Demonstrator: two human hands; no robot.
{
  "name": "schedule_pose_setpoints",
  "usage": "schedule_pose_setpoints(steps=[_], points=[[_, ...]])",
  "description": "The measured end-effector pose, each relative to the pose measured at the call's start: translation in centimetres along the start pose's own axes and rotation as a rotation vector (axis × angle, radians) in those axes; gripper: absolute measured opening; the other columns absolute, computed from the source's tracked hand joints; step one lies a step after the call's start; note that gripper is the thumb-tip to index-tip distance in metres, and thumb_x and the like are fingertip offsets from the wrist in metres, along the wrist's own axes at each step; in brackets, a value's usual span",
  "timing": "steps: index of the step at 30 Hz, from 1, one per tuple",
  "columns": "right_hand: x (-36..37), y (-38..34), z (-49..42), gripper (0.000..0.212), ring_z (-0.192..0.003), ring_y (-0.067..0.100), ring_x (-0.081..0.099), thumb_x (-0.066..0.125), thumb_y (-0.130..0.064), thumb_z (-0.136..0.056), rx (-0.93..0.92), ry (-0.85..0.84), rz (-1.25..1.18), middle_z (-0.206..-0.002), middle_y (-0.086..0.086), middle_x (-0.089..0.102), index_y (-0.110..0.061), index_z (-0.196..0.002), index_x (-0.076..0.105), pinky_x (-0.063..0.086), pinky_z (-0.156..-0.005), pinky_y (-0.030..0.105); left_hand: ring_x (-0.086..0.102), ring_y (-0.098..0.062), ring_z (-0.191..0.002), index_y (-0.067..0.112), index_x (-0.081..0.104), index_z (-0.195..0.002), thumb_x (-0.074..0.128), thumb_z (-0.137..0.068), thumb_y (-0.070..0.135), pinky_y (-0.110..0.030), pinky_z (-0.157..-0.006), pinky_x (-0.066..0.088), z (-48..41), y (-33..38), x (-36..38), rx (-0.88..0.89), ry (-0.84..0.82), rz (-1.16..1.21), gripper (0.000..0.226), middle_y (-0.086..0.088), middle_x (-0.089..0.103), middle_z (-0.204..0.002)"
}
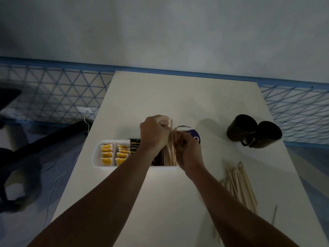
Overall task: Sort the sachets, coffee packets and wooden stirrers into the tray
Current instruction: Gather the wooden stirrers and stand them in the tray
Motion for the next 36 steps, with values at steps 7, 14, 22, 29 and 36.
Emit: schedule_pose_setpoints(steps=[7,14,22,29,36], points=[[-0.2,-0.1,-0.2,0.031,-0.100,0.014,0.065,0.064,-0.002,-0.089,0.008,0.091,0.018,-0.108,-0.002,0.071,-0.016,-0.117,0.067,0.055,-0.092,0.035,0.062,-0.015,-0.115,0.015,0.064,-0.129,0.057,-0.094,0.011,-0.022,-0.103,0.045,-1.6,0.8,0.5,0.062,-0.121,-0.114,0.036,-0.003,0.066,-0.127],[0.7,0.7,-0.2,0.093,-0.134,0.024,0.047,0.080,-0.039,-0.080,0.076,0.007,0.207,-0.145,0.005,0.051,-0.013,-0.152,0.026,0.044,-0.107,0.041,0.050,-0.017,-0.132,0.016,0.055,-0.138,0.051,-0.100,0.025,-0.018,-0.100,0.032,-2.1,0.6,2.1,0.096,-0.364,-0.238,0.039,-0.004,0.055,-0.141],[2.3,1.5,-0.8,0.042,-0.118,0.025,0.059,0.046,-0.042,-0.098,0.092,-0.050,0.382,-0.129,0.001,0.061,-0.018,-0.133,0.045,0.048,-0.099,0.049,0.059,-0.013,-0.120,0.015,0.069,-0.120,0.051,-0.099,0.023,-0.015,-0.093,0.037,-2.0,-0.3,1.5,0.128,-0.402,-0.296,0.029,-0.001,0.067,-0.127],[2.6,1.9,-1.4,0.027,-0.114,0.026,0.058,0.039,-0.024,-0.103,0.120,-0.111,0.437,-0.121,0.005,0.064,-0.015,-0.116,0.060,0.044,-0.098,0.046,0.062,-0.013,-0.112,0.015,0.069,-0.121,0.052,-0.099,0.024,-0.015,-0.085,0.041,-2.0,-0.2,1.2,0.158,-0.416,-0.300,0.029,-0.002,0.069,-0.123],[2.0,2.2,-1.1,0.031,-0.123,0.028,0.054,0.041,-0.025,-0.101,0.191,-0.177,0.443,-0.130,0.006,0.060,-0.015,-0.126,0.055,0.039,-0.105,0.050,0.059,-0.017,-0.121,0.011,0.066,-0.125,0.056,-0.098,0.024,-0.016,-0.091,0.038,-2.0,0.4,0.9,0.182,-0.327,-0.293,0.032,-0.006,0.065,-0.129]])
Point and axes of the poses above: each hand's wrist, its own z-axis away from the middle knuckle, its own x-axis out of the palm, y = z × x, the point moved 3 cm from there along -z, towards the middle knuckle
